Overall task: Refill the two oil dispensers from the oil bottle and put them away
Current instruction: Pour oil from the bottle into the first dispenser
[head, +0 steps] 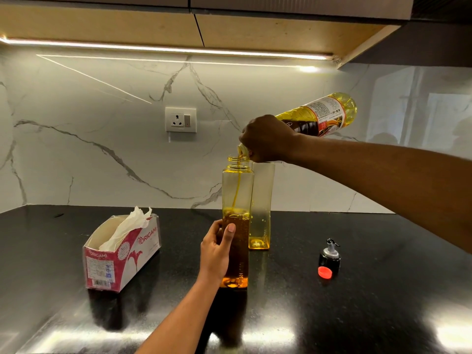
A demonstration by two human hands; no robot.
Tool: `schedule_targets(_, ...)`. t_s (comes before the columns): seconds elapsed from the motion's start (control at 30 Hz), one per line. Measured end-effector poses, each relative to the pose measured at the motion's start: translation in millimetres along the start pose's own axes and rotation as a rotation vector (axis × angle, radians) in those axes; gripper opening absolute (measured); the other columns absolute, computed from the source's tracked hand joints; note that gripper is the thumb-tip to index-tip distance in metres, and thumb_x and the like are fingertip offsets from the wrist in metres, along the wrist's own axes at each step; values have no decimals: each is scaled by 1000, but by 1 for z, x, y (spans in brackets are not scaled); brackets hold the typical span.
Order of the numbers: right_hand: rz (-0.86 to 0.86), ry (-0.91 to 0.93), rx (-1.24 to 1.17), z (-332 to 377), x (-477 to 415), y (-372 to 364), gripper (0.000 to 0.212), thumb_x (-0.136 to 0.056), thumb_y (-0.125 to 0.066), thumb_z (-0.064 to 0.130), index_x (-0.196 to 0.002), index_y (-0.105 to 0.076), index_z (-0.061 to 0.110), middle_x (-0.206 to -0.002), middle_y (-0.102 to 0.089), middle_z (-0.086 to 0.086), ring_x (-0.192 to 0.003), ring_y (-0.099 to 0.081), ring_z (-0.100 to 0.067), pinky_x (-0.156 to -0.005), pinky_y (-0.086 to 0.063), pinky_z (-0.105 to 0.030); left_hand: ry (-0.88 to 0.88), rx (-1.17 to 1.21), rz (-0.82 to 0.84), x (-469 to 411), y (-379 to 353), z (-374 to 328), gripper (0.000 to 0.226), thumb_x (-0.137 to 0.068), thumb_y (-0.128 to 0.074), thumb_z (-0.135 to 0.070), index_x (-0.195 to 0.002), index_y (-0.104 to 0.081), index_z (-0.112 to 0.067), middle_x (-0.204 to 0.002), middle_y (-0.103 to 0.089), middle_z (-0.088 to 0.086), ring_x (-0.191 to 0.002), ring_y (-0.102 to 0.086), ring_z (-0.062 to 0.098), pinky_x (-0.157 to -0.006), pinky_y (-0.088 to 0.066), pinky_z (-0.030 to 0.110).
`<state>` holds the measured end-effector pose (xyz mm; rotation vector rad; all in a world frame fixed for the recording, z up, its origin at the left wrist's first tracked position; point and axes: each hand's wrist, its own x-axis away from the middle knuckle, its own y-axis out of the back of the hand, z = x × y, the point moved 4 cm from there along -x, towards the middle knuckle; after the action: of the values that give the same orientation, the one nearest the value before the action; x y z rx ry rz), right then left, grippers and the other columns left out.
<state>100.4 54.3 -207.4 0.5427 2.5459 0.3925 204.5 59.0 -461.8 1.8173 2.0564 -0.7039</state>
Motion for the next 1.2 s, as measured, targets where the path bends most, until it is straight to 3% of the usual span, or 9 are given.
schedule_targets(0.17,7,-6,-22,0,1,0,24,-87,-49,26,-85,-66,10,-82,-67,-6,-79,-65,-25,-58,-35,-27,7,9,2,-1,1,2,78,-60,-62,-82,-102,-61,-17,-88,-69,2,-83,-67,21,-71,-53,30)
schedule_targets(0.5,15,-6,-23,0,1,2,22,-86,-49,25,-84,-65,10,-82,-66,-8,-79,-65,-27,-58,-32,-27,-10,7,-11,0,0,-1,81,-58,-61,-84,-102,-61,-16,-84,-69,-2,-78,-67,13,-65,-53,22)
schedule_targets(1.03,37,-25,-46,2,4,7,25,-87,-48,26,-88,-66,9,-88,-68,-8,-83,-65,-27,-60,-33,-26,15,23,-2,0,0,1,80,-56,-63,-84,-103,-61,-18,-88,-70,5,-84,-68,24,-72,-57,34)
schedule_targets(1.2,79,-49,-51,2,5,13,24,-88,-48,23,-87,-66,7,-87,-68,-10,-81,-65,-28,-61,-35,-27,8,22,-4,1,0,0,83,-56,-62,-84,-103,-61,-16,-87,-69,2,-82,-68,19,-69,-55,27)
